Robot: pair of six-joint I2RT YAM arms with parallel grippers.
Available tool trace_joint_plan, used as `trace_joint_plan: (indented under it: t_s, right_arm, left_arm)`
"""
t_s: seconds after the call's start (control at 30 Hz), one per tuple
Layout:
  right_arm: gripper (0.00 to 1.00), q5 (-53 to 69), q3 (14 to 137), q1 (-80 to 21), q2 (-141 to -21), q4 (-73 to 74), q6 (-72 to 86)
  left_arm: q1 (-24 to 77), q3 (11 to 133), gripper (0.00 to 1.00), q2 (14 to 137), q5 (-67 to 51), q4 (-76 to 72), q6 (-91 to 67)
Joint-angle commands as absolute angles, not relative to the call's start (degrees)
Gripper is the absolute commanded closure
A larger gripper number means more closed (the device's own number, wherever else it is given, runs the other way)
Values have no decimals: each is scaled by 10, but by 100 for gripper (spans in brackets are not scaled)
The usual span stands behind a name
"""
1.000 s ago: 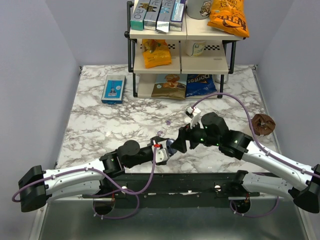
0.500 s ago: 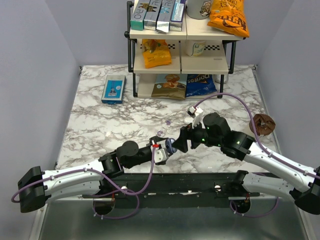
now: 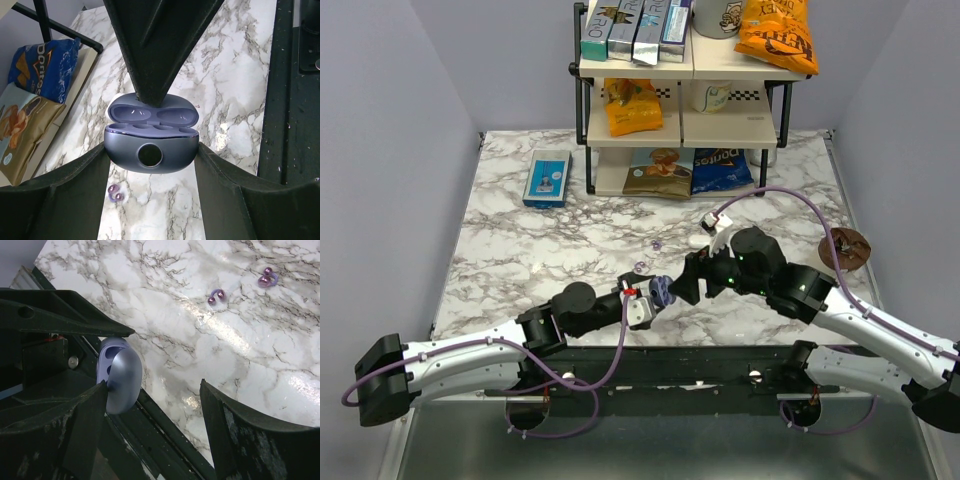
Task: Insert the wireless bluetooth earbuds into the charging case
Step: Open the charging case, then adjust the charging case.
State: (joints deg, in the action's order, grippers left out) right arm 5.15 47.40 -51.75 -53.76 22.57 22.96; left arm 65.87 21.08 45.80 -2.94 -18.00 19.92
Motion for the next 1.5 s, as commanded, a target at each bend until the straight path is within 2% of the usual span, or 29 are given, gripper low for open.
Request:
trace_joint_plan:
  t_s: [0.0, 0.47, 0.7, 0.83, 1.1, 1.23, 1.47]
  right_arm:
    - [18, 27, 466, -516, -533, 253, 229]
    - [18, 18, 461, -512, -512, 261, 231]
    - [18, 83, 450, -512, -476, 194, 240]
    - [24, 102, 458, -513, -501, 188, 239]
    - [28, 113, 453, -513, -532, 173, 242]
    - [42, 109, 450, -512, -534, 154, 238]
    - [52, 121, 451, -513, -552, 149, 234]
  left_arm:
    - [663, 207, 100, 442, -19, -210, 200]
    - [663, 204, 100, 434, -17, -207, 199]
    - [663, 205, 100, 439, -18, -213, 195]
    - [663, 205, 100, 439, -22, -226, 192]
    - [666, 216, 100, 436, -33, -225, 191]
    - [667, 220, 100, 435, -38, -221, 187]
    - [670, 216, 100, 435, -40, -228, 182]
